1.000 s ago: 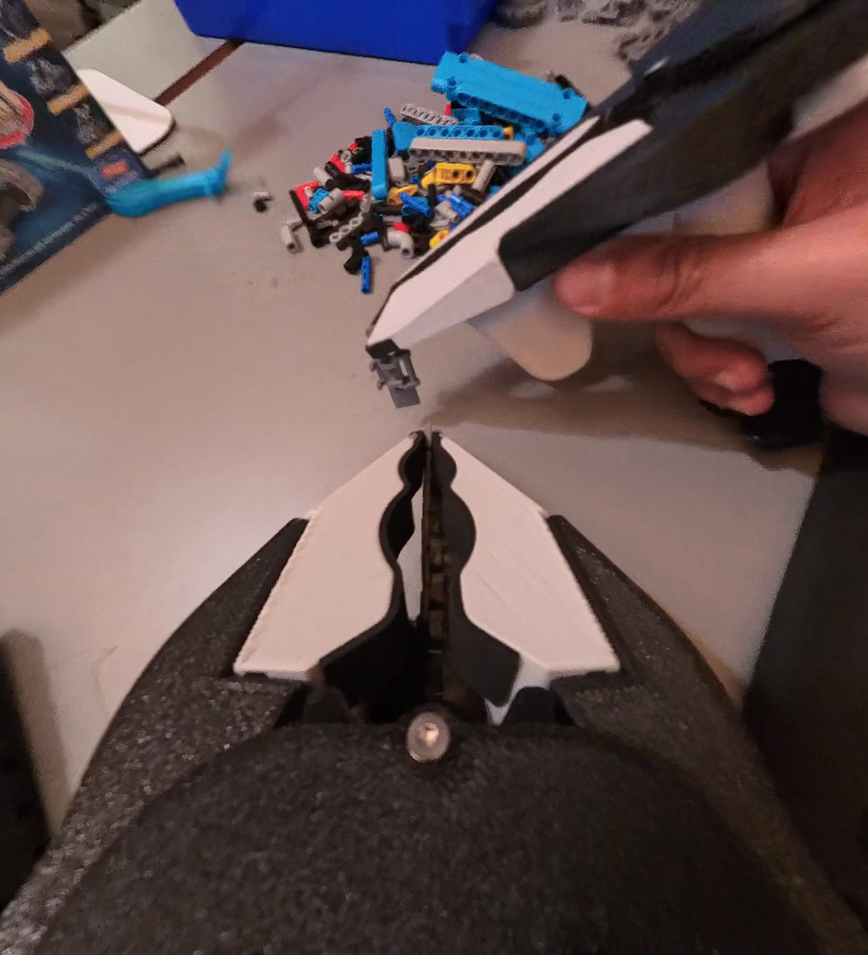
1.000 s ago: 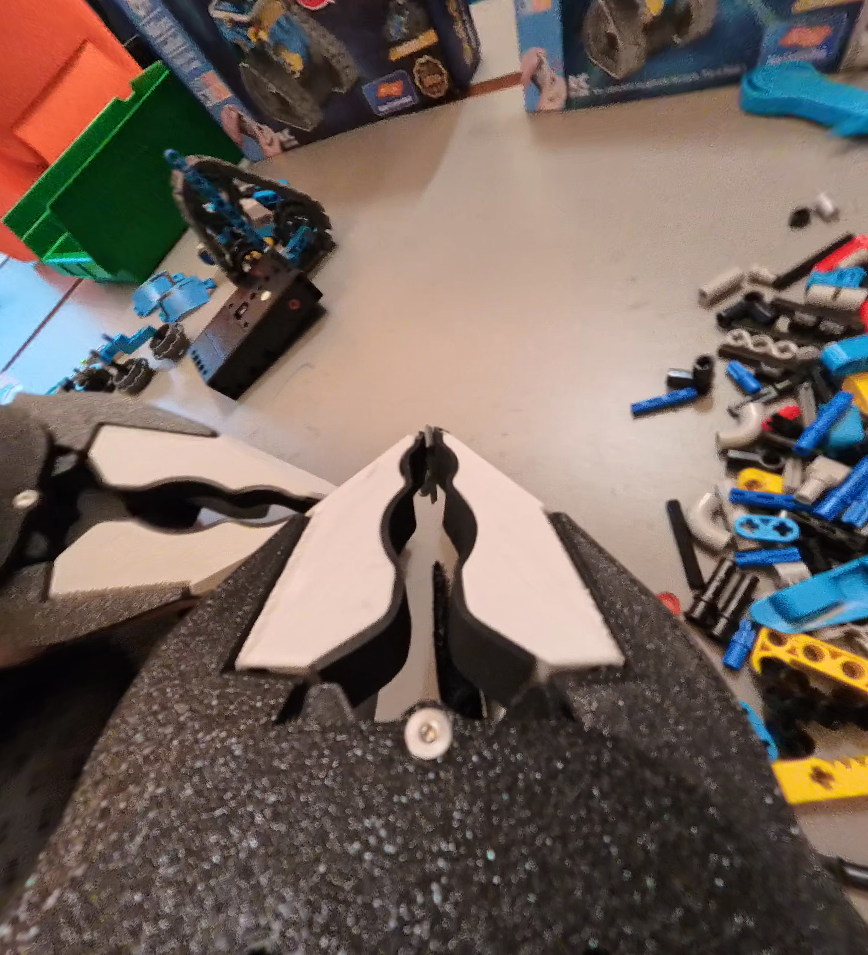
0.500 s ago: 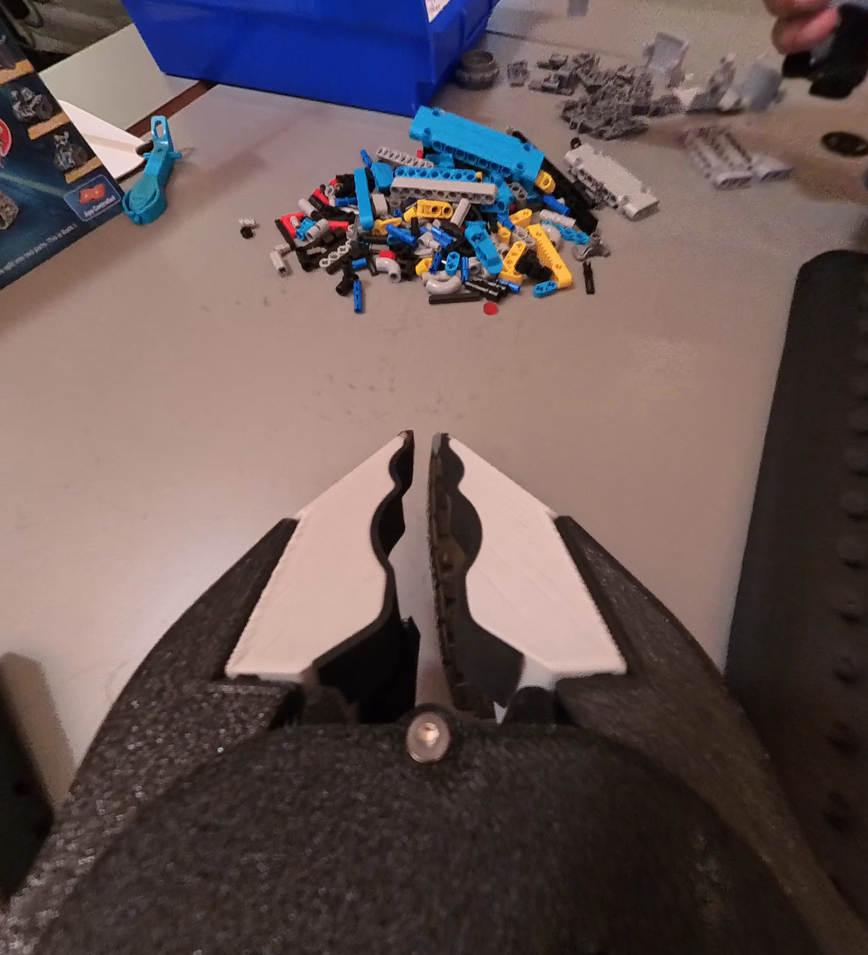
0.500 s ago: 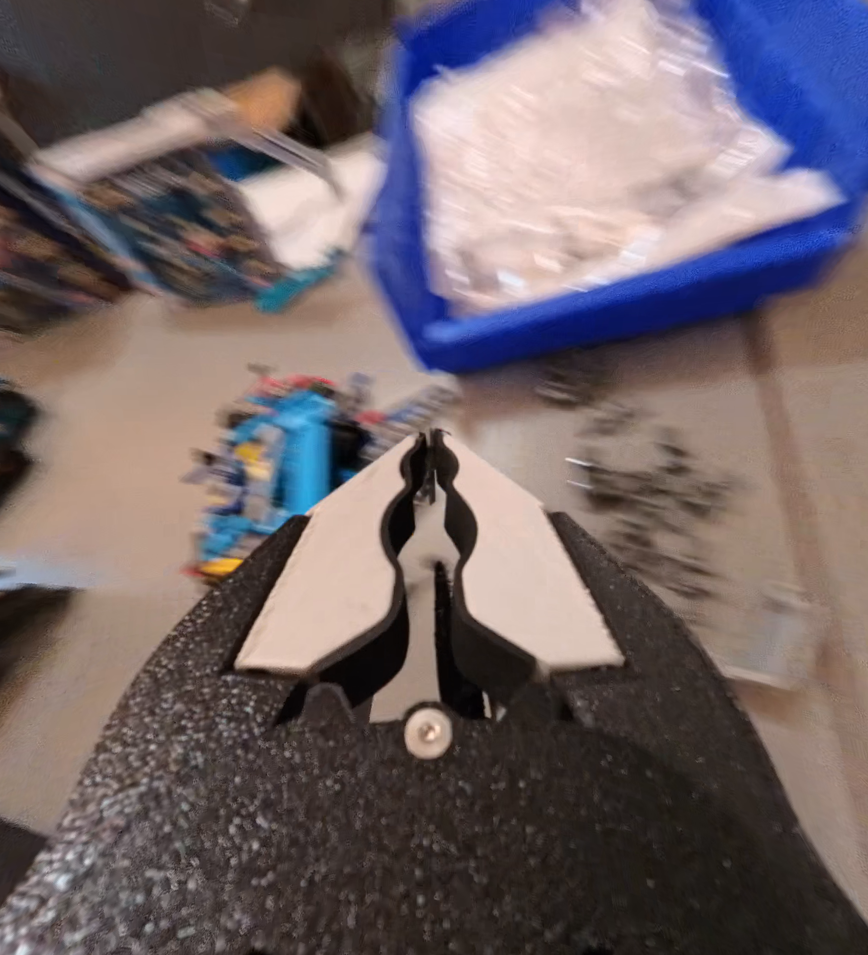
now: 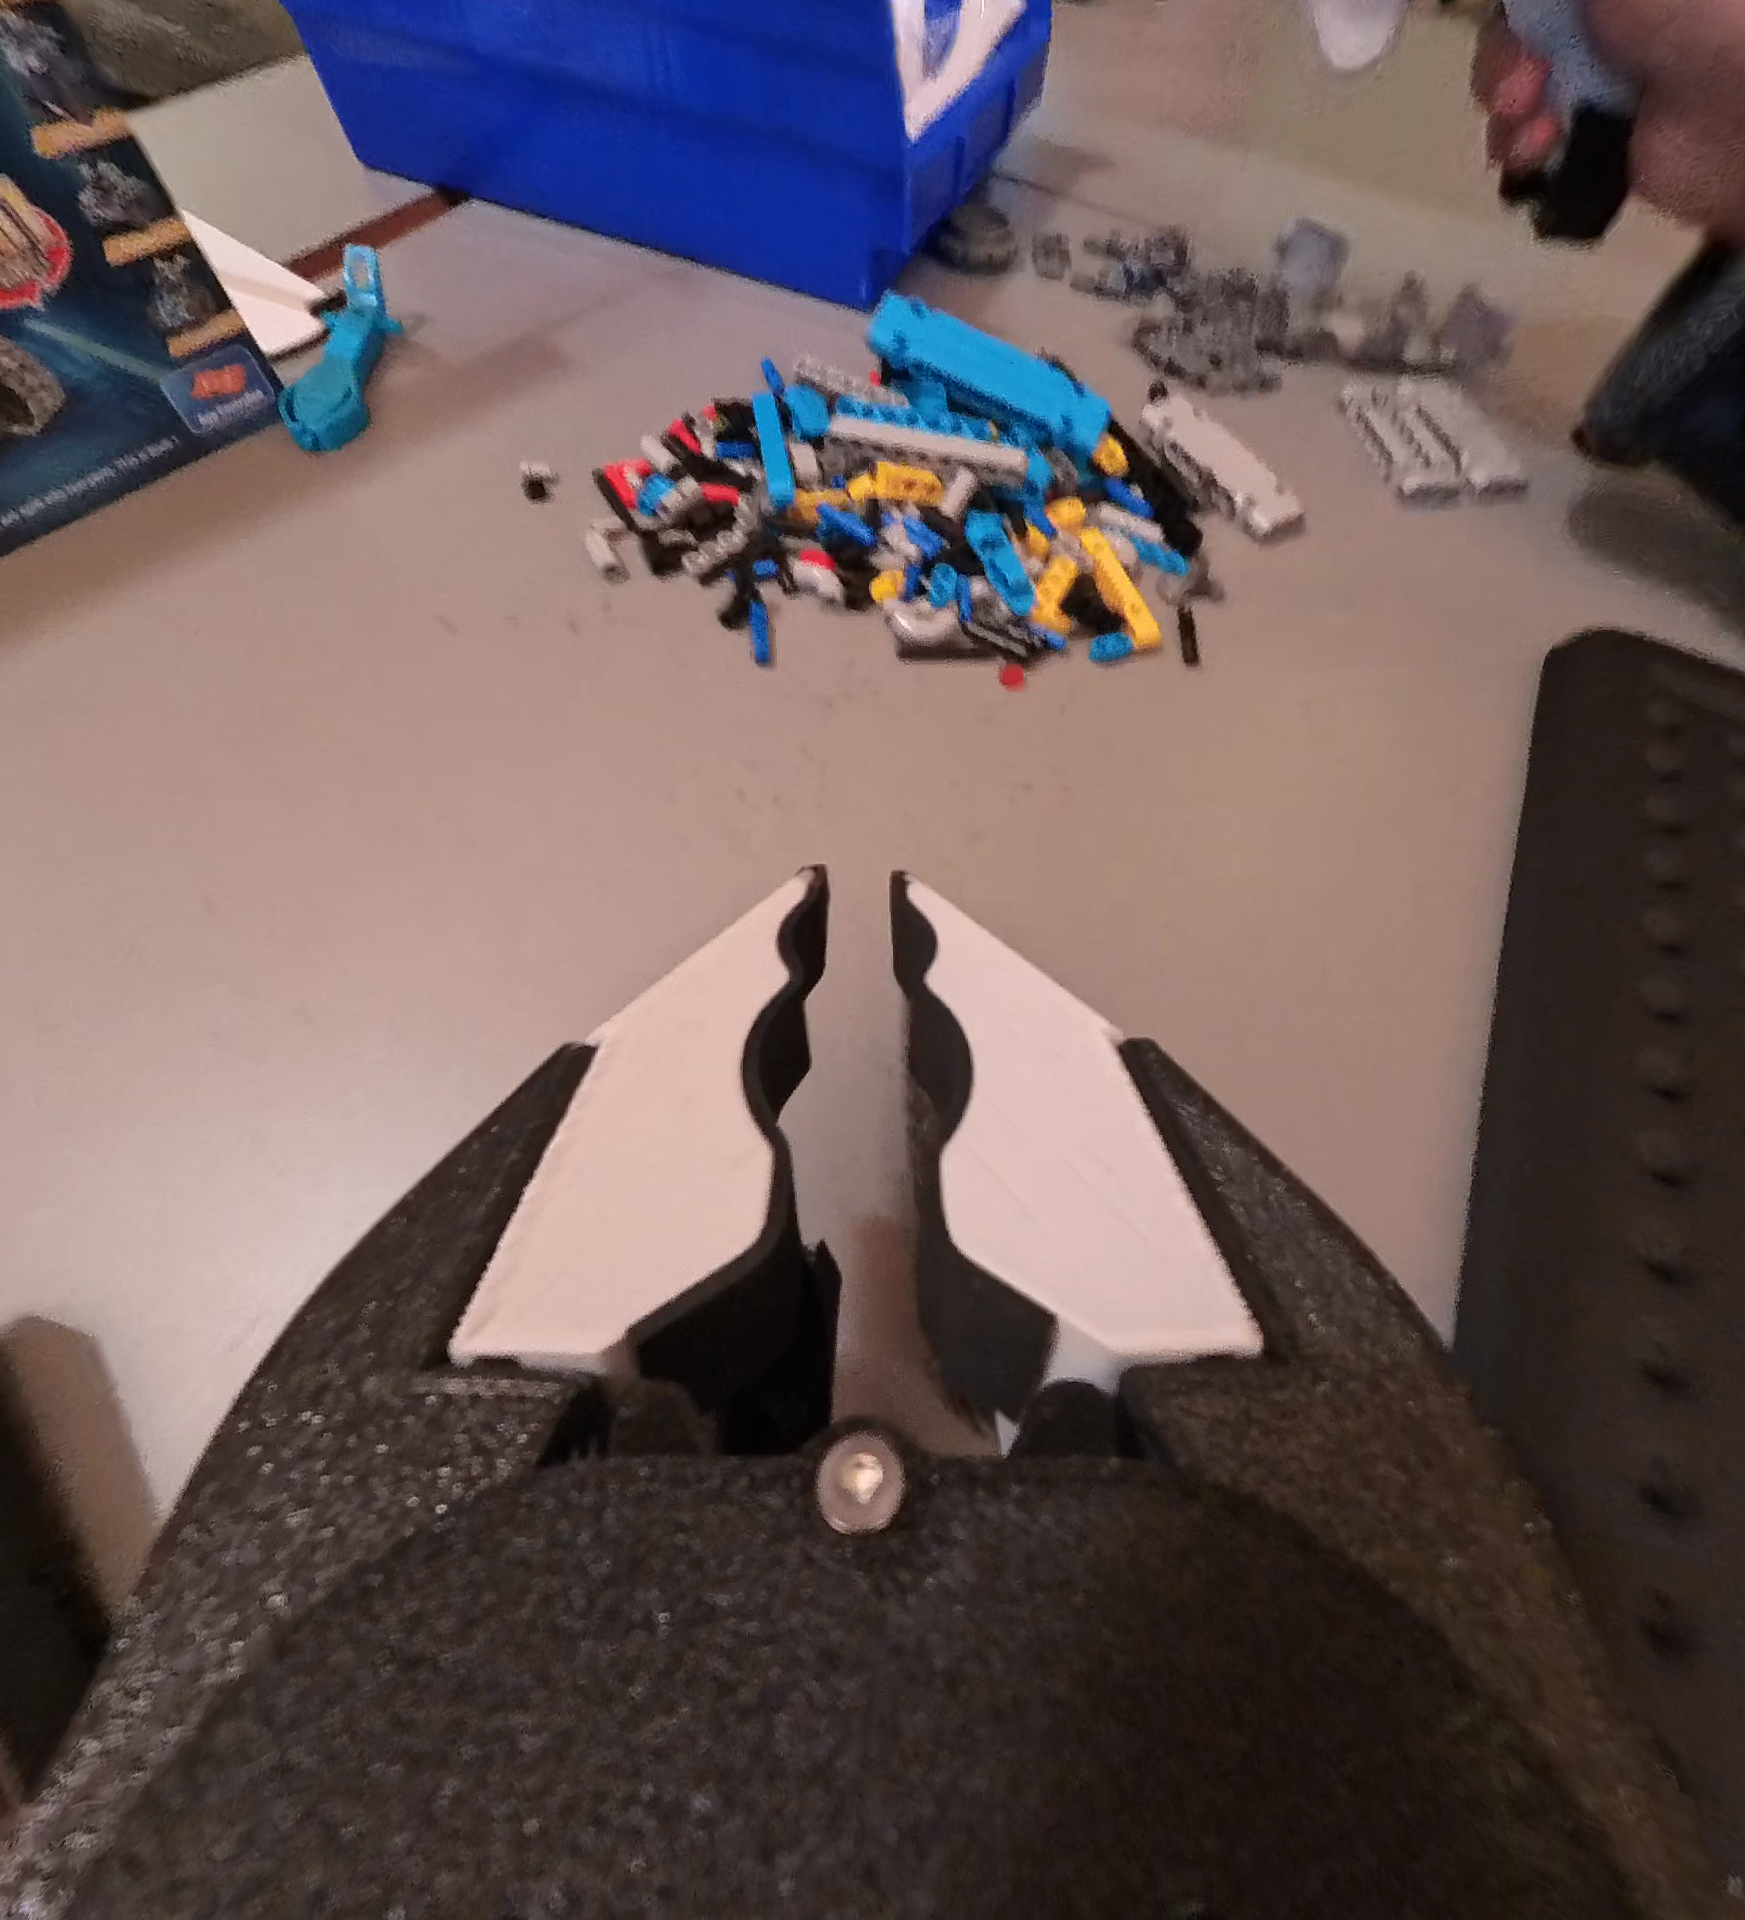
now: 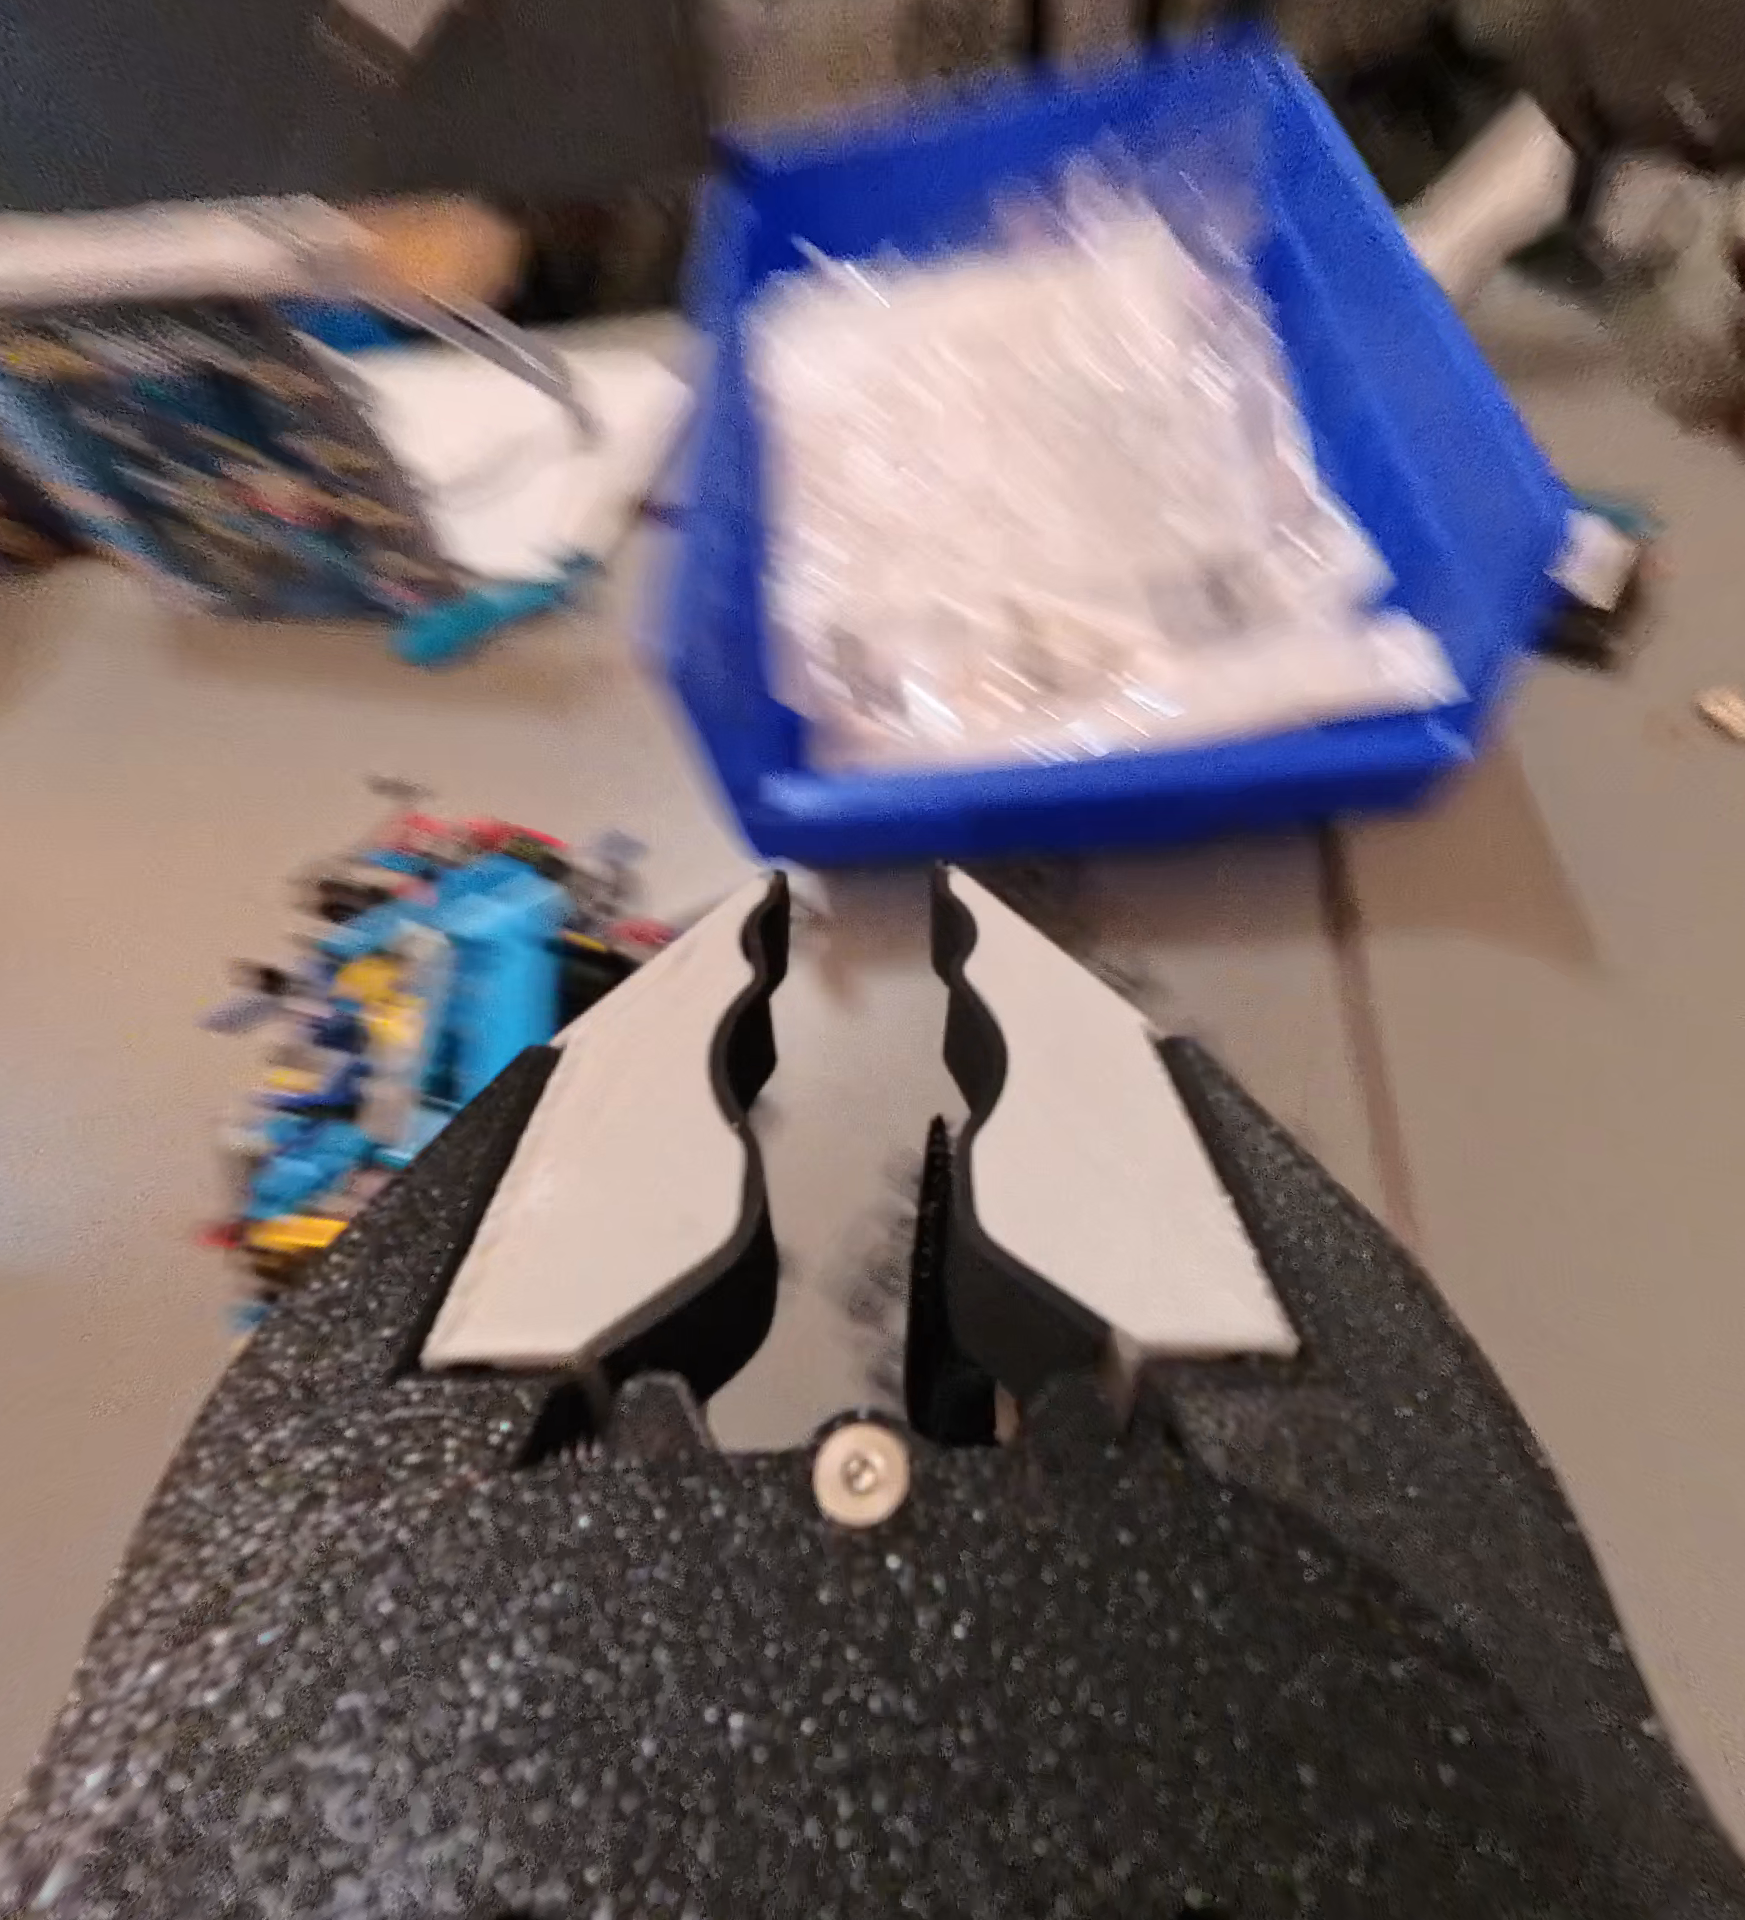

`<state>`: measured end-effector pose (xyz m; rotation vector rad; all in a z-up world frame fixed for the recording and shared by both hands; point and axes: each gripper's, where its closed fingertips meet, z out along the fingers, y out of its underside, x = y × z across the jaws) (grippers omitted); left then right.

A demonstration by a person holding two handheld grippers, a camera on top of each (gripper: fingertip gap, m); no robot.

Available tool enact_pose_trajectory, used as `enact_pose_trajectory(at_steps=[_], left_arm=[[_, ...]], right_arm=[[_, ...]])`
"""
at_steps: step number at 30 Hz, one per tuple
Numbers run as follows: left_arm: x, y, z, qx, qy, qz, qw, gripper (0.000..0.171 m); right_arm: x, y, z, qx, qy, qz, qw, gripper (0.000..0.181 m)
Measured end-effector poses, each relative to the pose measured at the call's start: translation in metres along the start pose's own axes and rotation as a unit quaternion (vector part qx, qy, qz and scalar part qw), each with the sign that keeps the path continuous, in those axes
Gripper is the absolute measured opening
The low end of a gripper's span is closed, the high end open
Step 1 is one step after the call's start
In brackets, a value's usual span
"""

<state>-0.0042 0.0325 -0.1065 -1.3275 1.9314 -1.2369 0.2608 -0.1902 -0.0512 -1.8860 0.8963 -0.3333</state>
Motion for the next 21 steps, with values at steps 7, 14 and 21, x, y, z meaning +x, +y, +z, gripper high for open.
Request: enact_pose_trajectory(at_steps=[7,14,21], left_arm=[[-0.101,-0.069,0.095,-0.042,-0.051,0.005,0.998,0.027],[-0.175,-0.072,0.208,-0.111,-0.093,-0.037,0.989,0.042],[-0.182,-0.079,0.213,-0.111,-0.081,-0.045,0.990,0.022]], right_arm=[[-0.151,-0.038,0.089,-0.006,-0.107,-0.093,0.990,0.041],[-0.130,-0.051,0.169,-0.098,-0.083,-0.056,0.990,0.045],[-0.122,-0.049,0.233,-0.083,-0.065,0.073,0.992,0.043]])
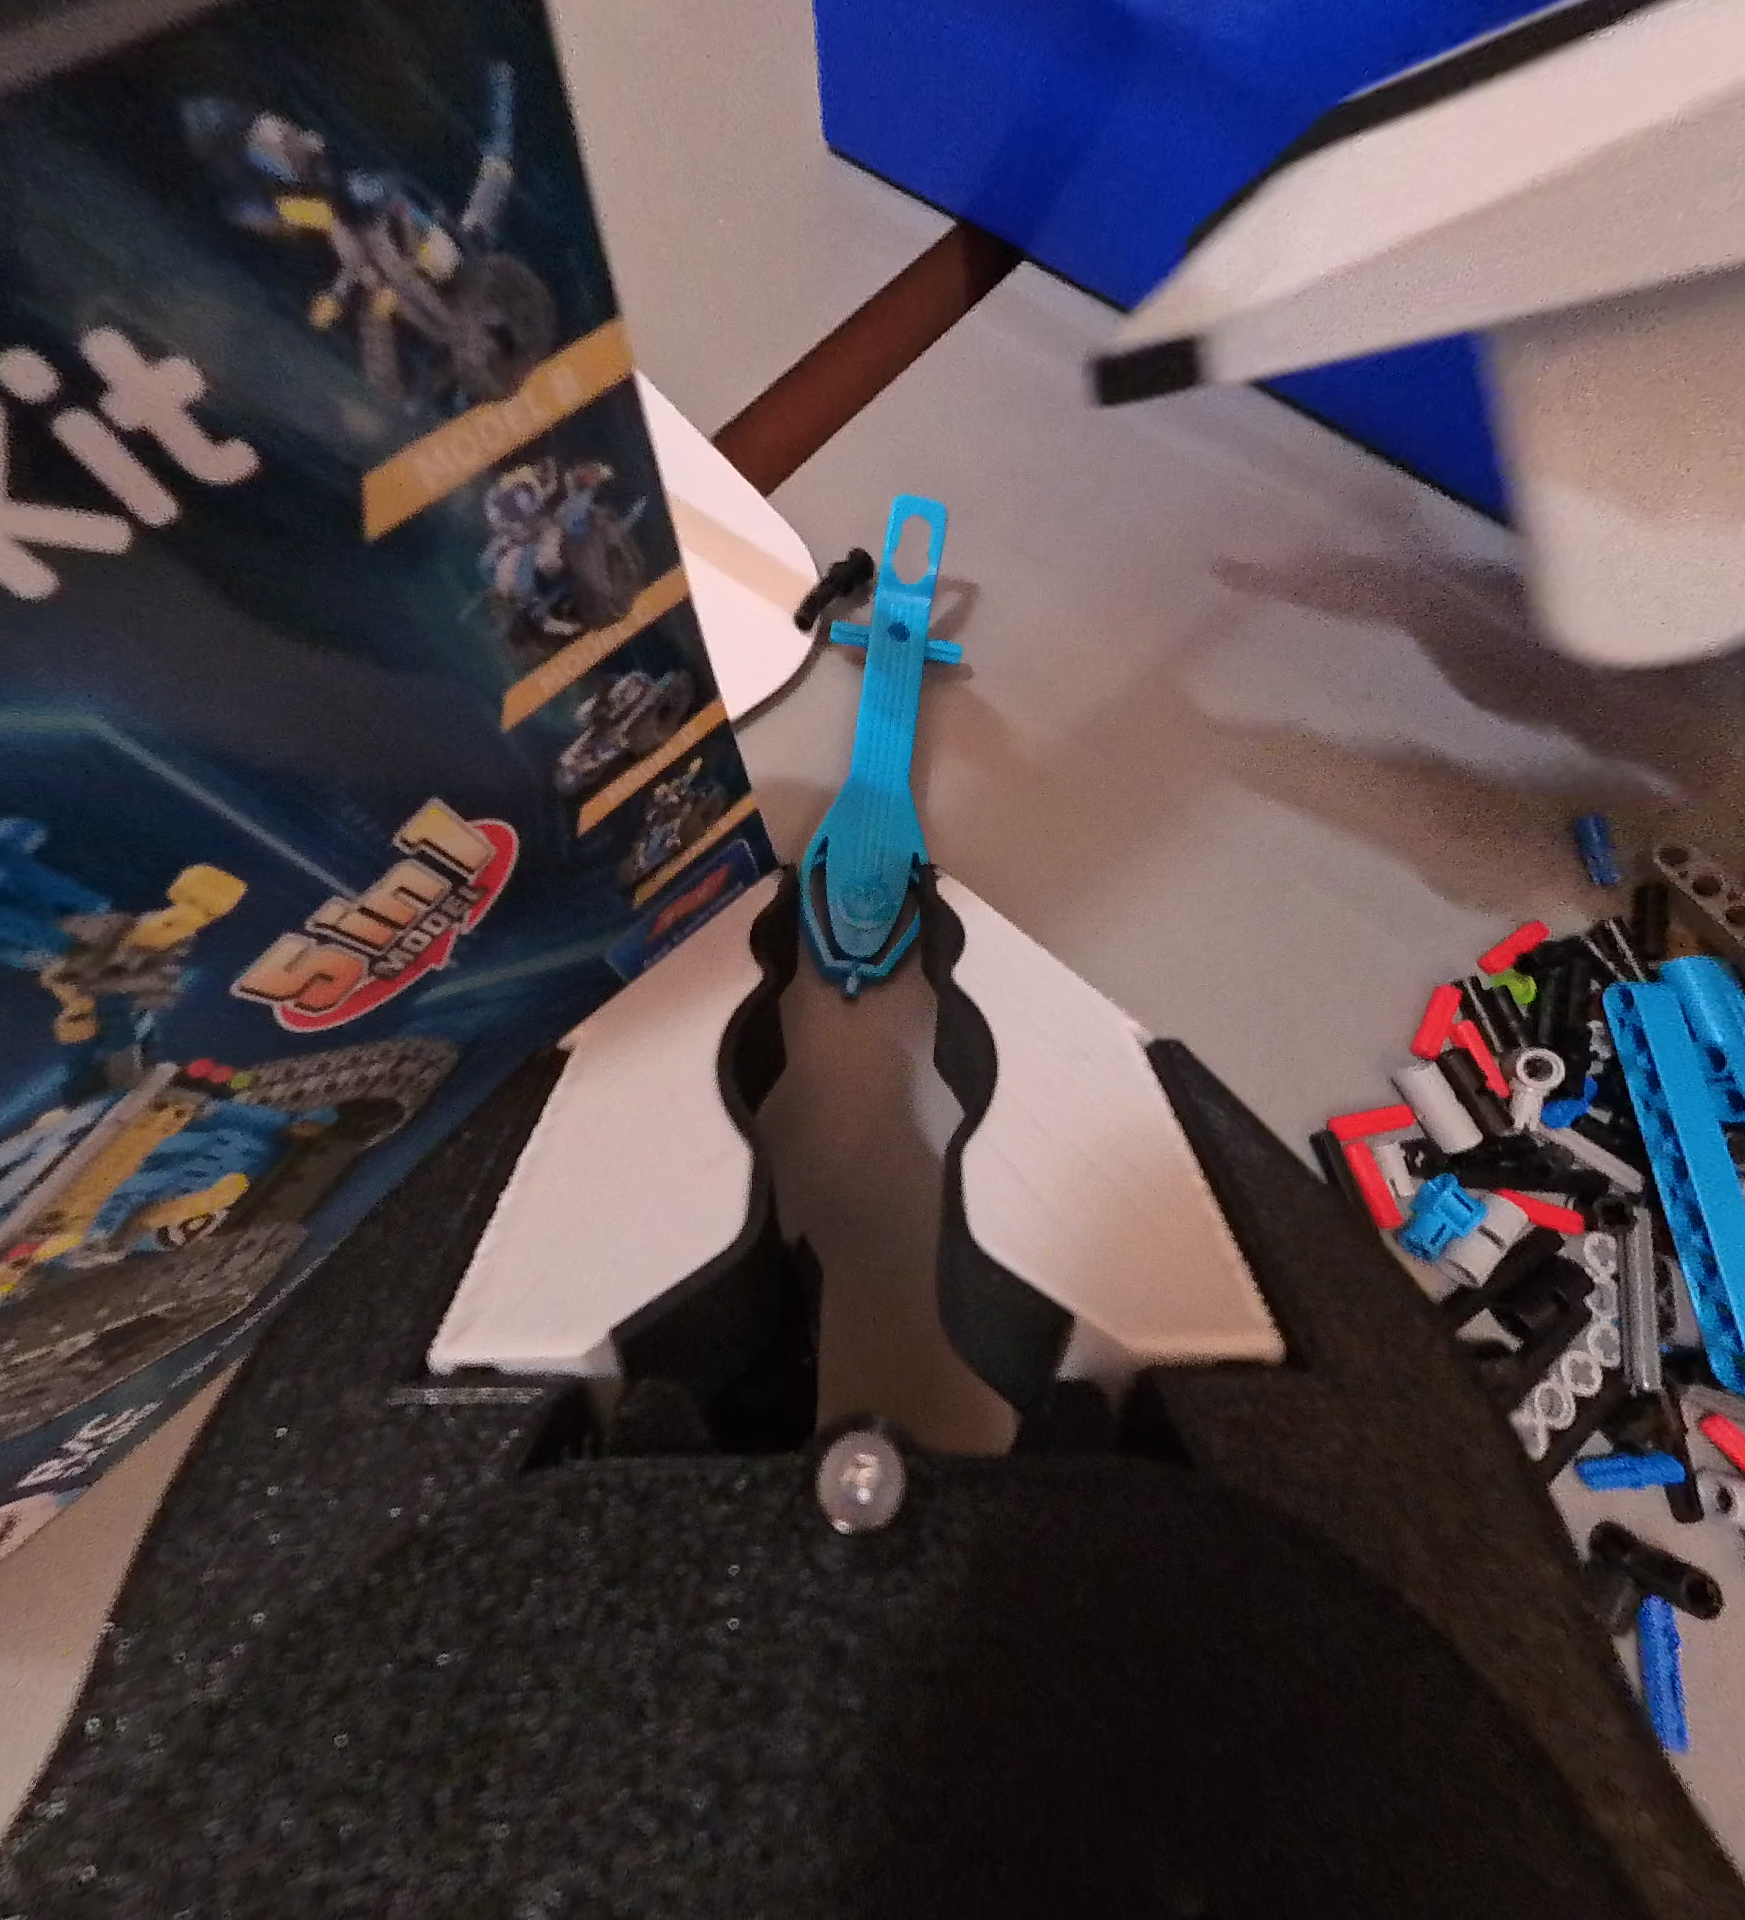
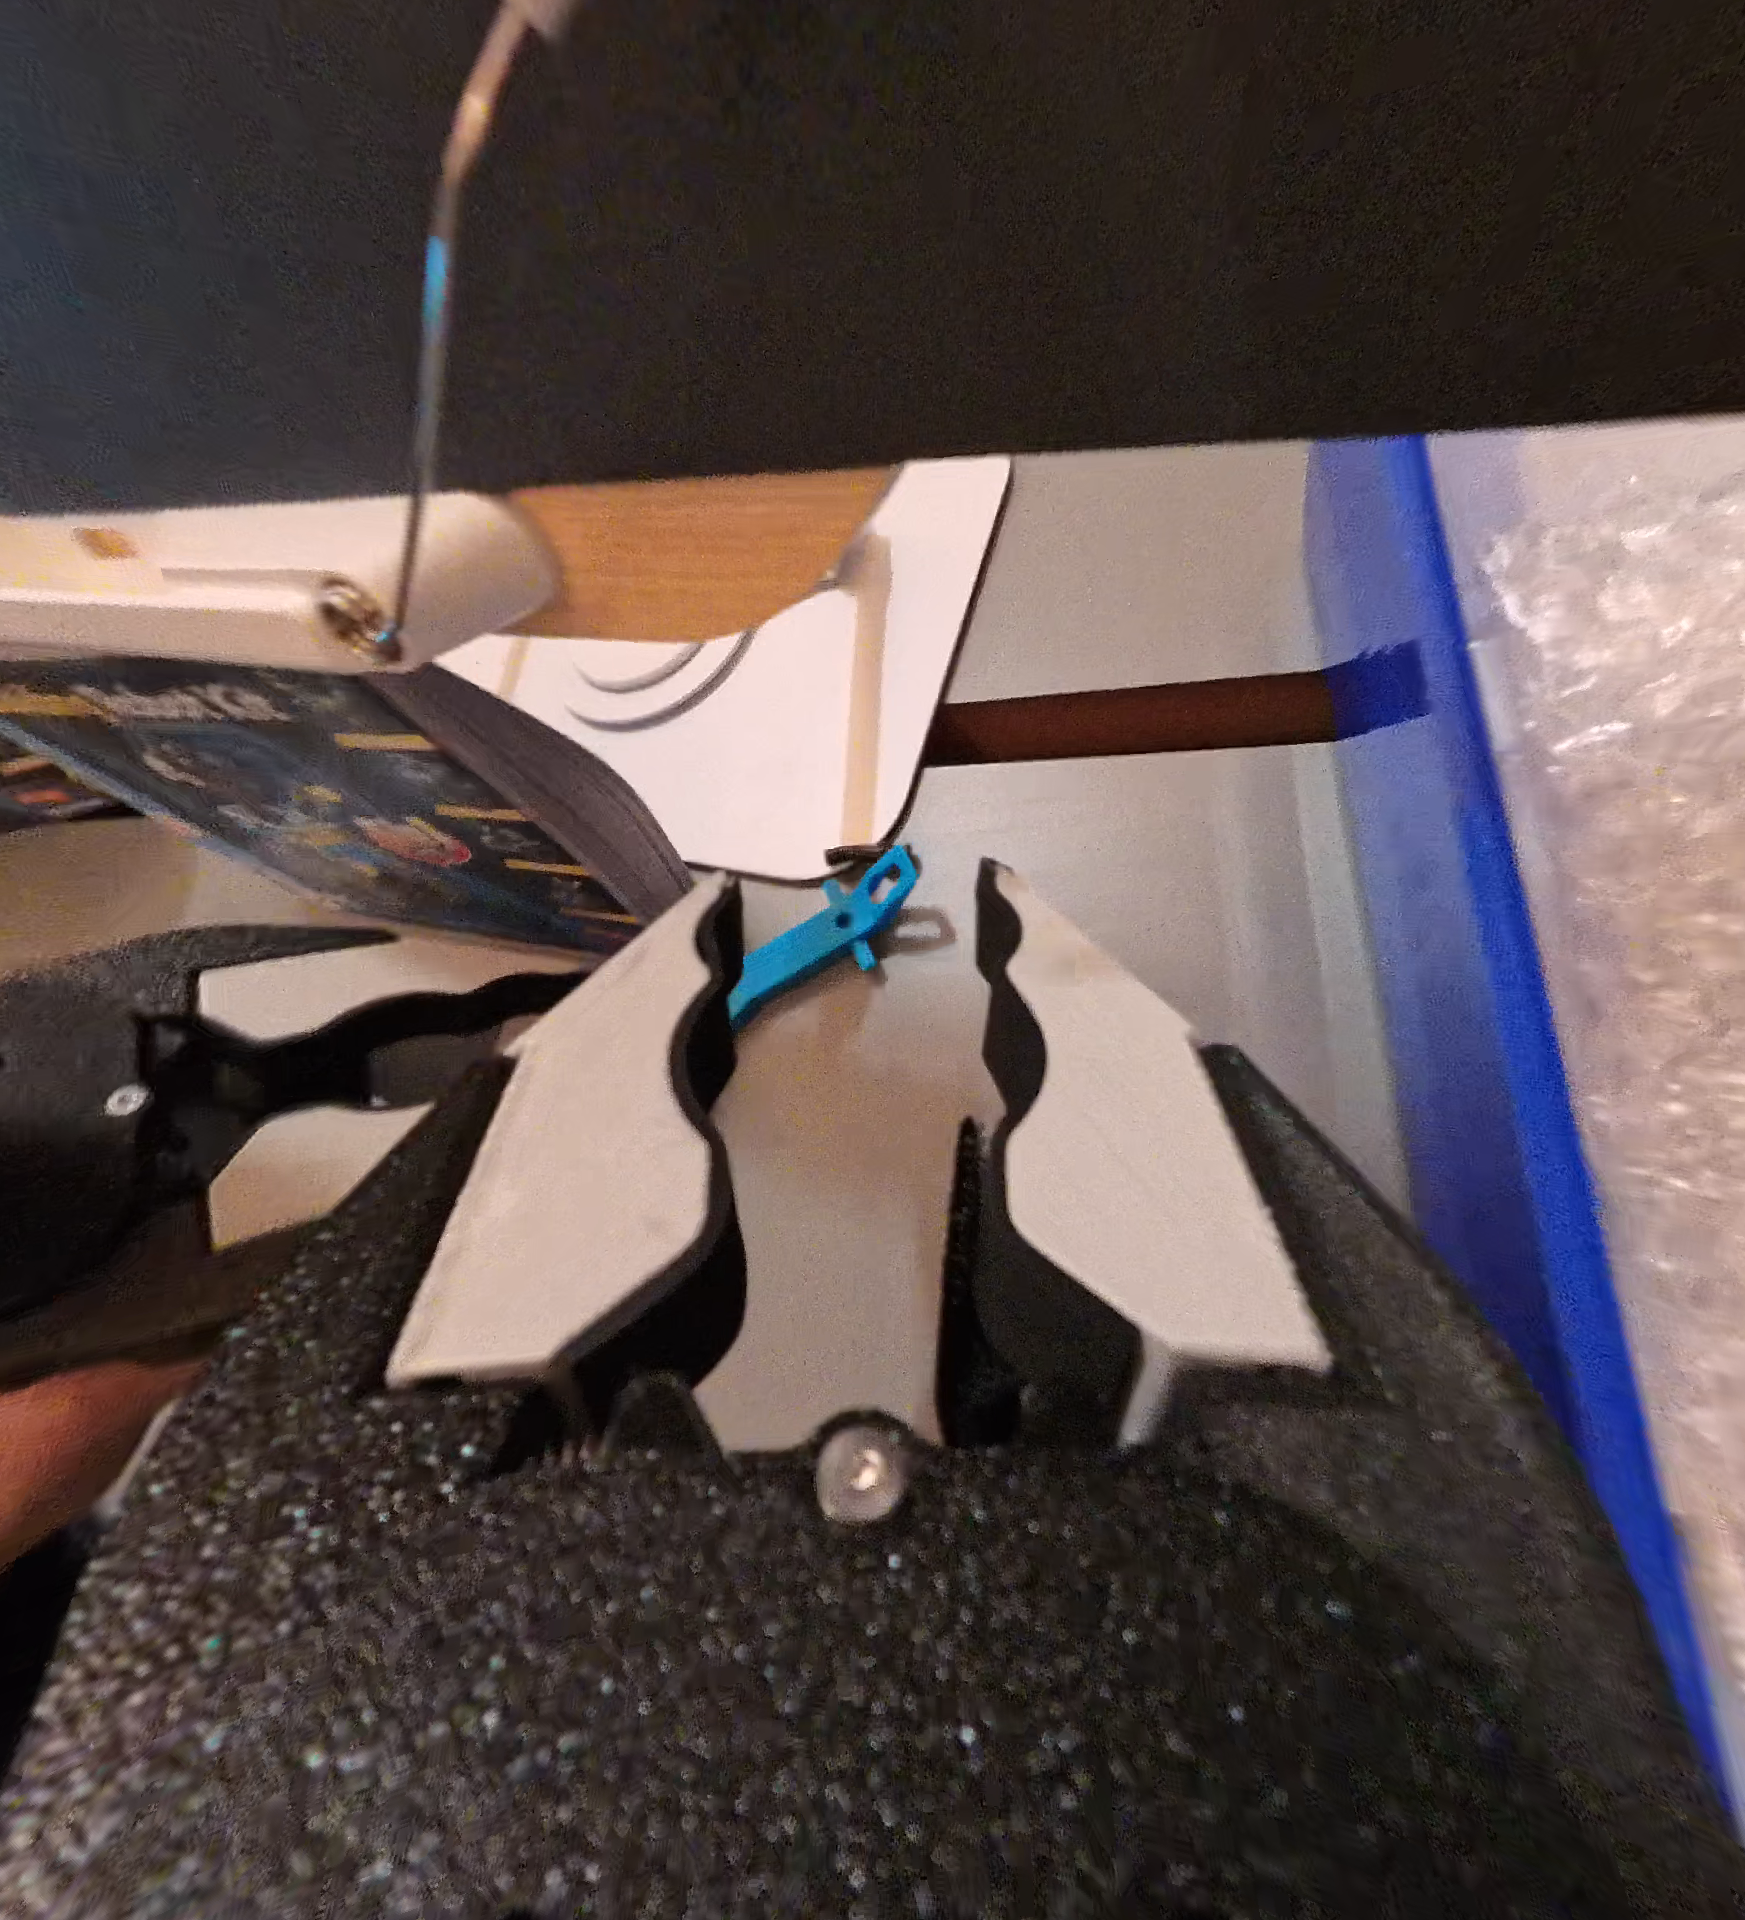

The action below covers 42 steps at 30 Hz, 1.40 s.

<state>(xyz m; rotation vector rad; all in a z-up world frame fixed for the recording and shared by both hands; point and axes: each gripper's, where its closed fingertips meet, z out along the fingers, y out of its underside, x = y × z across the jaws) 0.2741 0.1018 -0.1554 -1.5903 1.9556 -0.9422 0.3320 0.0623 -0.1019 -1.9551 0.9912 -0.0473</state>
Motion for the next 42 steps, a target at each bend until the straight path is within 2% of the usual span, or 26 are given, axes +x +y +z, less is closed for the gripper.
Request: enact_pose_trajectory(at_steps=[4,11,15,20,25,31,33,37,42], left_arm=[[0.009,0.021,-0.022,-0.012,0.008,-0.001,1.000,0.022],[0.014,0.086,-0.094,-0.059,-0.018,0.000,0.998,0.022],[0.026,0.107,-0.116,-0.059,-0.020,0.003,0.998,0.022],[0.031,0.110,-0.119,-0.060,-0.019,0.012,0.998,0.022],[0.031,0.111,-0.119,-0.058,-0.008,0.000,0.998,0.022],[0.031,0.111,-0.120,-0.059,-0.009,0.004,0.998,0.023],[0.031,0.111,-0.120,-0.059,-0.009,0.005,0.998,0.023],[0.030,0.110,-0.118,-0.053,0.001,-0.004,0.999,0.022],[0.025,0.106,-0.115,-0.042,-0.005,-0.013,0.999,0.022]], right_arm=[[-0.004,0.015,0.030,-0.044,-0.006,0.023,0.999,0.044],[0.001,0.024,0.063,-0.065,0.030,0.007,0.997,0.043],[0.007,0.024,0.065,-0.069,0.061,-0.021,0.996,0.026],[0.004,0.031,0.060,-0.073,0.049,-0.025,0.996,0.016],[-0.013,0.046,0.049,-0.117,0.008,-0.023,0.993,0.007],[-0.022,0.042,0.032,-0.108,-0.008,-0.027,0.994,0.006],[-0.018,0.036,0.031,-0.086,0.012,-0.055,0.995,0.007],[-0.031,0.055,0.026,-0.142,-0.014,-0.033,0.989,0.006],[-0.038,0.062,0.027,-0.157,0.006,-0.104,0.982,0.010]])
